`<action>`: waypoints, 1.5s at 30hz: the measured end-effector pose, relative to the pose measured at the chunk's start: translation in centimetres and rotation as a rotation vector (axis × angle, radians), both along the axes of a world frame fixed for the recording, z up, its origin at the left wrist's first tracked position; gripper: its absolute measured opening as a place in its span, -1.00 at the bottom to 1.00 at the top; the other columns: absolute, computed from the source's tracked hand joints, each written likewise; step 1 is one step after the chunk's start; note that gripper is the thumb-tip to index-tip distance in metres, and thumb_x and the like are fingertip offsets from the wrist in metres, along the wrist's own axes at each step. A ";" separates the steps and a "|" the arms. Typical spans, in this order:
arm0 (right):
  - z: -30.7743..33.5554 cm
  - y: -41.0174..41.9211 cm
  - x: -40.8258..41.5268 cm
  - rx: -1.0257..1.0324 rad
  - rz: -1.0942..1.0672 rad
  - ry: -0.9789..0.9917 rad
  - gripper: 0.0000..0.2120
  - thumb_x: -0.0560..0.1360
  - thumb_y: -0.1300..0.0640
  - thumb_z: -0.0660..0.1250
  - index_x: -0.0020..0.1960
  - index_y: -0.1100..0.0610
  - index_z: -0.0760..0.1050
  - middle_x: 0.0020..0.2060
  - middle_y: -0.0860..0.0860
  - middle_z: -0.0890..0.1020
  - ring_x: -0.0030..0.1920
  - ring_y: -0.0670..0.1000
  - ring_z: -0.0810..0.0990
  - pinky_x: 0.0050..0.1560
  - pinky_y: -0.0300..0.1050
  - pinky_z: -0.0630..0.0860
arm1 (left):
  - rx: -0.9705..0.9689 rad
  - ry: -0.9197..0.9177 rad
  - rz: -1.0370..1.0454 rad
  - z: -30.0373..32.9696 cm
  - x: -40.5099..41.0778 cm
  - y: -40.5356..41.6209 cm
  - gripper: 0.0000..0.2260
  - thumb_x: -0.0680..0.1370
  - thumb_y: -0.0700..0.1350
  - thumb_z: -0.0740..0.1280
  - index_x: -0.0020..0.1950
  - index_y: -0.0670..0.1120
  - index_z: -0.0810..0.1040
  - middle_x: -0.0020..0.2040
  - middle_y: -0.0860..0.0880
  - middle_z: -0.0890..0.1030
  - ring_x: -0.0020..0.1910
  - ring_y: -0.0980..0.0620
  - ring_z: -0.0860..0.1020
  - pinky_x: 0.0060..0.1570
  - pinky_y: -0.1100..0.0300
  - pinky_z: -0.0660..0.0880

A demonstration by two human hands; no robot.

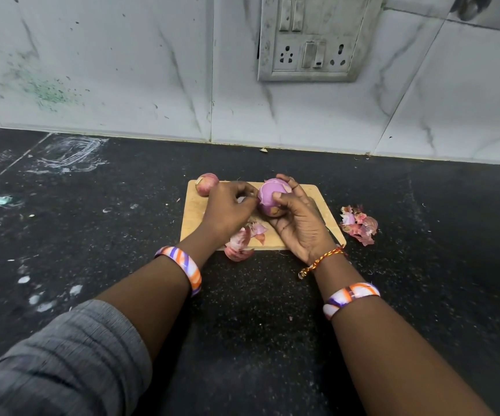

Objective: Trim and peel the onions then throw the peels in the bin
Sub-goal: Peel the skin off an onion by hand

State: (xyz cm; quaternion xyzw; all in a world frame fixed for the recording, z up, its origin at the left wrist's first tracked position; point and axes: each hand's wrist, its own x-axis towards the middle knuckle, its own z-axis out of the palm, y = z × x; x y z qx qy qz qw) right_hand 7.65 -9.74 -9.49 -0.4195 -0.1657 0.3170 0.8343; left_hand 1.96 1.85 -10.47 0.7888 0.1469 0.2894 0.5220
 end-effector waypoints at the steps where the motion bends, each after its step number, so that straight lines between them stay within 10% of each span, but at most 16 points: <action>1: 0.0 0.0 0.0 0.012 -0.004 0.012 -0.72 0.49 0.44 0.15 0.03 0.12 0.45 -0.01 0.12 0.52 -0.06 0.07 0.56 0.02 -0.05 0.53 | -0.074 0.007 -0.024 0.0 0.0 0.0 -0.83 0.48 -0.33 0.24 -0.18 -0.16 0.60 -0.32 -0.07 0.59 -0.35 0.06 0.50 -0.22 0.18 0.48; 11: 0.2 -0.1 -0.2 0.039 0.012 0.038 -0.72 0.50 0.44 0.13 0.04 0.13 0.44 -0.01 0.15 0.52 -0.05 0.08 0.56 0.02 -0.02 0.52 | -0.148 0.003 -0.062 0.1 -0.2 -0.2 -0.86 0.52 -0.24 0.28 -0.04 -0.24 0.63 -0.53 0.16 0.52 -0.57 0.27 0.44 -0.48 0.42 0.37; 22: 0.2 -0.2 -0.5 -0.061 0.063 -0.130 -0.63 0.46 0.50 0.17 0.10 0.10 0.41 -0.01 0.06 0.51 -0.03 0.01 0.55 0.02 -0.13 0.57 | -0.129 0.002 -0.039 0.2 -0.5 0.0 -0.91 0.42 -0.28 0.33 -0.17 -0.23 0.64 -0.24 -0.24 0.65 -0.29 -0.09 0.59 -0.20 0.00 0.57; 31: -0.2 0.0 -0.1 -0.021 0.062 -0.043 -0.68 0.46 0.47 0.15 0.05 0.11 0.44 0.02 0.12 0.50 0.00 0.09 0.54 0.07 0.04 0.50 | -0.300 0.035 -0.074 0.4 -0.4 0.2 -0.85 0.53 -0.29 0.24 -0.15 -0.21 0.59 -0.51 -0.04 0.51 -0.64 0.20 0.42 -0.60 0.37 0.37; 45: 0.4 -0.1 -0.4 0.019 -0.005 0.019 -0.68 0.48 0.48 0.11 0.03 0.11 0.42 0.00 0.13 0.49 -0.05 0.10 0.56 -0.11 -0.18 0.60 | -0.478 0.045 -0.232 1.2 -0.8 0.7 -0.84 0.46 -0.39 0.30 -0.19 -0.15 0.56 -0.33 -0.09 0.57 -0.49 0.18 0.54 -0.35 0.35 0.55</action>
